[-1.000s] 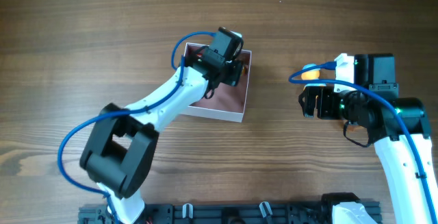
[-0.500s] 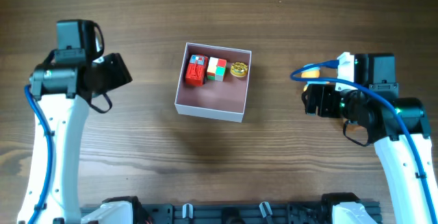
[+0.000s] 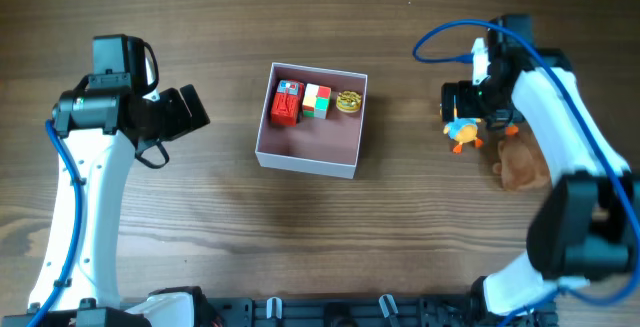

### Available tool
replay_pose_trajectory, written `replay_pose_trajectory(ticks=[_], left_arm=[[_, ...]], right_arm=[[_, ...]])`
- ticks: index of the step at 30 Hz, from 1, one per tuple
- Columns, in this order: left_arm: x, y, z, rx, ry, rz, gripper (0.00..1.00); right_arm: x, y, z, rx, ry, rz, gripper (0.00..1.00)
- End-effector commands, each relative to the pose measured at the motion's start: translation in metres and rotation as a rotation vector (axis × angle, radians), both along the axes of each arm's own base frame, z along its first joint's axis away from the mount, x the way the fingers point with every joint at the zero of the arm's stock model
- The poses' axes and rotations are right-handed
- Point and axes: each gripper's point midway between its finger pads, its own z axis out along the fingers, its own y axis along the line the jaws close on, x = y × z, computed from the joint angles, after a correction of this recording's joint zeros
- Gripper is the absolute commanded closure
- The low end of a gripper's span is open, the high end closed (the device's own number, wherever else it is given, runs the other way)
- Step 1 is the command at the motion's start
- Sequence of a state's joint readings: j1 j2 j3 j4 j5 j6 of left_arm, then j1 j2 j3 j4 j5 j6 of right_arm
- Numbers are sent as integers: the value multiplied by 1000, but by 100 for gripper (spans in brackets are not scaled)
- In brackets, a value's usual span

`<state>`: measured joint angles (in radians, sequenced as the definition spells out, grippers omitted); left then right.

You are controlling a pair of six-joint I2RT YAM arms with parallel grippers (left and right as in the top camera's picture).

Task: Pack container
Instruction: 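Reach the right gripper to the duck figure and grasp it, then carry the duck with the right gripper and release it into the box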

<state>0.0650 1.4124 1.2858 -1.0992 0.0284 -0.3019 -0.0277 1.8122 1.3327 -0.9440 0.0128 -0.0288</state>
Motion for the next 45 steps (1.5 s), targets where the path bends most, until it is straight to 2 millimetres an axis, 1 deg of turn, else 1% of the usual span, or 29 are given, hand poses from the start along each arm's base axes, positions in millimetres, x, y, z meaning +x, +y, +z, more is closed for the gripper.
replay_pose_trajectory(ticks=[1, 4, 5, 7, 9, 11, 12, 16, 17, 20, 22, 24, 25, 26, 27, 29, 30, 33, 34, 35, 36, 37, 38, 40, 41, 42, 43, 45], left_arm=[[-1, -1, -3, -14, 11, 1, 1], [-1, -1, -4, -14, 13, 1, 1], [0, -1, -4, -14, 12, 1, 1], [0, -1, -5, -14, 12, 1, 1], [0, -1, -5, -14, 13, 1, 1], [0, -1, -5, -14, 12, 1, 1], [0, -1, -5, -14, 12, 1, 1], [0, -1, -5, -14, 13, 1, 1], [0, -1, -5, -14, 13, 1, 1], [0, -1, -5, -14, 13, 1, 1], [0, -1, -5, -14, 13, 1, 1], [0, -1, -5, -14, 13, 1, 1], [0, -1, -5, -14, 13, 1, 2], [0, -1, -5, -14, 13, 1, 1], [0, -1, -5, -14, 13, 1, 1], [0, -1, -5, -14, 13, 1, 2], [0, -1, -5, -14, 13, 1, 2], [0, -1, -5, -14, 13, 1, 2], [0, -1, -5, -14, 13, 1, 2], [0, -1, -5, -14, 13, 1, 2], [0, -1, -5, -14, 13, 1, 2], [0, -1, -5, -15, 13, 1, 2], [0, -2, -5, -18, 13, 0, 2], [0, -2, -5, -18, 13, -1, 2], [0, -2, -5, -19, 13, -1, 3], [0, -3, -5, -24, 13, -3, 3], [0, -4, -5, -28, 12, -4, 3], [-1, -4, -5, -28, 15, -4, 5]], right_arm=[[-2, 2, -45, 45, 115, 12, 1], [-3, 2, -73, 49, 167, 11, 0], [-4, 2, -76, 50, 173, 11, 0], [-4, 5, -78, 64, 176, 11, 1], [-4, 5, -78, 69, 175, 12, 4], [-4, 5, -78, 68, 175, 8, 11], [-4, 5, -78, 69, 175, 6, 18], [-2, 5, -77, 69, 169, -16, 26], [-2, 5, -77, 69, 167, -16, 30], [-1, 5, -77, 69, 165, -17, 52], [0, 5, -74, 69, 156, -17, 71], [3, 5, -62, 69, 126, -26, 86], [6, 5, -52, 69, 105, -42, 88], [8, 6, -44, 73, 86, -43, 93], [10, 7, -31, 74, 58, -54, 95], [14, 14, 3, 84, -21, -47, 96], [16, 32, 40, 121, -117, -17, 96], [13, 65, 94, 183, -260, -32, 96], [9, 88, 120, 233, -330, -61, 96], [5, 111, 138, 280, -381, -59, 96], [2, 130, 150, 326, -410, -66, 96], [0, 147, 157, 362, -426, -68, 96], [-4, 175, 165, 420, -443, -59, 96], [-8, 214, 171, 498, -451, -49, 95], [-7, 230, 172, 530, -457, -58, 96], [-7, 243, 170, 548, -457, -71, 96], [-3, 253, 164, 555, -456, -120, 96], [0, 263, 150, 570, -424, -228, 96]])
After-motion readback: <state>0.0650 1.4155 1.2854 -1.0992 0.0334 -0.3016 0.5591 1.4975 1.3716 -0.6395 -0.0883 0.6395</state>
